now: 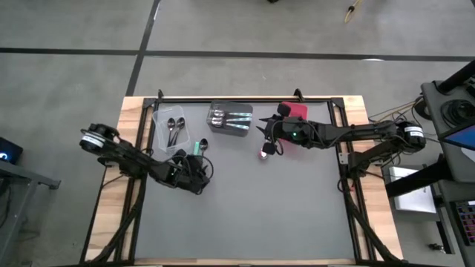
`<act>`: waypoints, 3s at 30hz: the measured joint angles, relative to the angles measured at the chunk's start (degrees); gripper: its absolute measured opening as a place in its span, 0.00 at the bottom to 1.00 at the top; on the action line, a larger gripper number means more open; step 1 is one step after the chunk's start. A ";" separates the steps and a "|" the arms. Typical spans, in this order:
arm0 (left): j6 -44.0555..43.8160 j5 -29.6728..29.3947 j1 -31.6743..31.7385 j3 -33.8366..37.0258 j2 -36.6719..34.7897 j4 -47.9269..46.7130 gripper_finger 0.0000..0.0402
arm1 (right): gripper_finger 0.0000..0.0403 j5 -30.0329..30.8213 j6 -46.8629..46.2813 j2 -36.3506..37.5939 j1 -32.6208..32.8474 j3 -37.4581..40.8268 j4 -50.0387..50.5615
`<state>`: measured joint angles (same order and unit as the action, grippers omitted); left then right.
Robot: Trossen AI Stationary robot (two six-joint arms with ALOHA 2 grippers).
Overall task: Sort silverware by color (type)
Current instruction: Put the black spoon into the transparent bin
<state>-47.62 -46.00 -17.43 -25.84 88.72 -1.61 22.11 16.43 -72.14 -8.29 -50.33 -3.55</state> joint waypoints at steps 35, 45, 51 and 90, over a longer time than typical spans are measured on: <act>-9.40 4.52 -0.79 -7.42 4.78 -5.47 0.17 | 0.31 -0.02 0.04 -0.04 0.00 0.00 0.00; -8.38 2.87 -0.69 -8.90 4.78 -5.99 0.29 | 0.31 -0.02 0.04 -0.04 0.00 0.01 0.02; -7.59 -1.12 1.47 -8.92 4.73 -6.31 0.37 | 0.31 0.00 0.04 -0.04 0.00 0.00 0.02; -9.89 8.44 3.62 -8.77 4.76 -5.42 0.00 | 0.31 0.00 0.04 -0.07 0.00 0.00 -0.02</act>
<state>-57.52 -37.56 -13.81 -34.61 93.47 -7.03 22.10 16.47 -72.20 -8.29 -50.33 -3.57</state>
